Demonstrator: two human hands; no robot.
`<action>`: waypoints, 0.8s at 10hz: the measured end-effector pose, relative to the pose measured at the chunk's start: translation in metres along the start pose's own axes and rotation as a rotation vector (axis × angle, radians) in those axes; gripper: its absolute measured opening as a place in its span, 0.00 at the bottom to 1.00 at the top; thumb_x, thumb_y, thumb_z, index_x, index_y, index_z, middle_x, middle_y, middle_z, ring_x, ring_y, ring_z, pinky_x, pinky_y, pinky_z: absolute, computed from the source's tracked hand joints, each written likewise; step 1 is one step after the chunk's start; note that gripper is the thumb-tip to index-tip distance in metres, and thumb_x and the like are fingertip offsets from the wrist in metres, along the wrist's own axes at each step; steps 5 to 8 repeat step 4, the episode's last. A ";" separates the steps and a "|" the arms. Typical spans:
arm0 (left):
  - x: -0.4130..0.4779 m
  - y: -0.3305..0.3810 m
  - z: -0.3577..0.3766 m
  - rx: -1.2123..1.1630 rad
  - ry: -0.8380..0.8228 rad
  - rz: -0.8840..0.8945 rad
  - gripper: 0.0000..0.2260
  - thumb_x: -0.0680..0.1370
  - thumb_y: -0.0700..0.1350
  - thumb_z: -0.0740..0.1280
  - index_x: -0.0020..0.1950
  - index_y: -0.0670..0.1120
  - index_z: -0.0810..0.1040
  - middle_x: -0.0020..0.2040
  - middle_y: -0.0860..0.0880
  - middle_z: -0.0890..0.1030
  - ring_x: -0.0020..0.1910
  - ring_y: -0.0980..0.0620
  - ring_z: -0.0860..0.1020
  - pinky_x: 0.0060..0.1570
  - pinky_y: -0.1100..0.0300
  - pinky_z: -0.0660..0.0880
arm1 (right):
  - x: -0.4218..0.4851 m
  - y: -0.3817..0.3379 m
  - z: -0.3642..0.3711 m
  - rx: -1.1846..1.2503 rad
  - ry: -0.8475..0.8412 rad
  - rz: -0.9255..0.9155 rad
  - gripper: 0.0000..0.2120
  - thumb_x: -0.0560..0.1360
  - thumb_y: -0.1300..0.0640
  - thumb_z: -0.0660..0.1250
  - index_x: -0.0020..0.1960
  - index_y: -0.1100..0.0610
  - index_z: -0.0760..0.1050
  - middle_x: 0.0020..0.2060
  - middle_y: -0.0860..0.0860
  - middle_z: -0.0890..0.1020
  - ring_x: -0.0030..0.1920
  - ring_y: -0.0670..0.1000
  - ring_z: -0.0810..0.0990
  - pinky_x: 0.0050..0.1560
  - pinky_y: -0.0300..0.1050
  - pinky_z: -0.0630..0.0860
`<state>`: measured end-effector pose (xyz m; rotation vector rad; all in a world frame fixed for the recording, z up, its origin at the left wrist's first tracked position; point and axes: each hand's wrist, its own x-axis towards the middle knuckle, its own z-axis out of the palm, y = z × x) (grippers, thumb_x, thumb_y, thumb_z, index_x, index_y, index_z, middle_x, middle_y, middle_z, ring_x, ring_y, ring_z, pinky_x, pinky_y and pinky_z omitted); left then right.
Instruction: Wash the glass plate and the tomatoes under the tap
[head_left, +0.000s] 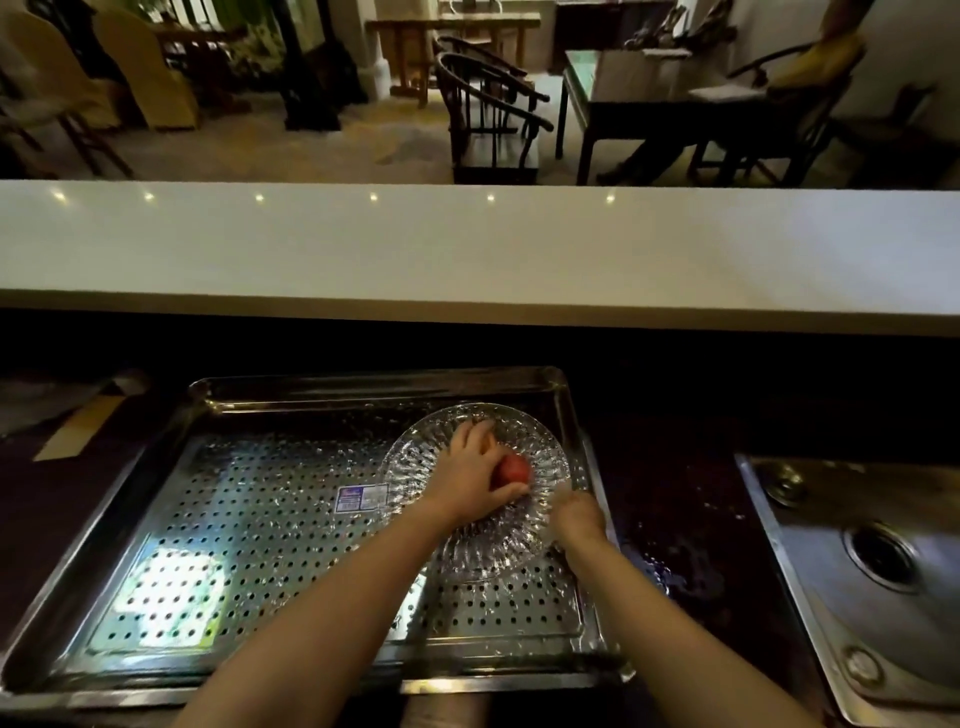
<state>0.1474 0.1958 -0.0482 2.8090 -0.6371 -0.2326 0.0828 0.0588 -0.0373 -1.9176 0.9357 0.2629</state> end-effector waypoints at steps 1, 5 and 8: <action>-0.002 -0.002 0.004 0.025 0.000 -0.021 0.29 0.70 0.67 0.63 0.67 0.54 0.70 0.77 0.50 0.52 0.76 0.42 0.46 0.70 0.37 0.50 | -0.002 -0.001 -0.002 -0.136 -0.068 -0.039 0.18 0.79 0.60 0.55 0.67 0.65 0.67 0.60 0.62 0.77 0.58 0.60 0.77 0.43 0.42 0.69; -0.004 0.009 -0.039 0.015 -0.218 -0.075 0.34 0.73 0.62 0.64 0.75 0.56 0.55 0.78 0.50 0.45 0.76 0.41 0.41 0.70 0.35 0.49 | -0.017 -0.041 -0.040 -0.653 -0.158 -0.393 0.33 0.76 0.49 0.64 0.75 0.52 0.52 0.72 0.59 0.61 0.69 0.60 0.67 0.63 0.54 0.72; -0.004 0.009 -0.039 0.015 -0.218 -0.075 0.34 0.73 0.62 0.64 0.75 0.56 0.55 0.78 0.50 0.45 0.76 0.41 0.41 0.70 0.35 0.49 | -0.017 -0.041 -0.040 -0.653 -0.158 -0.393 0.33 0.76 0.49 0.64 0.75 0.52 0.52 0.72 0.59 0.61 0.69 0.60 0.67 0.63 0.54 0.72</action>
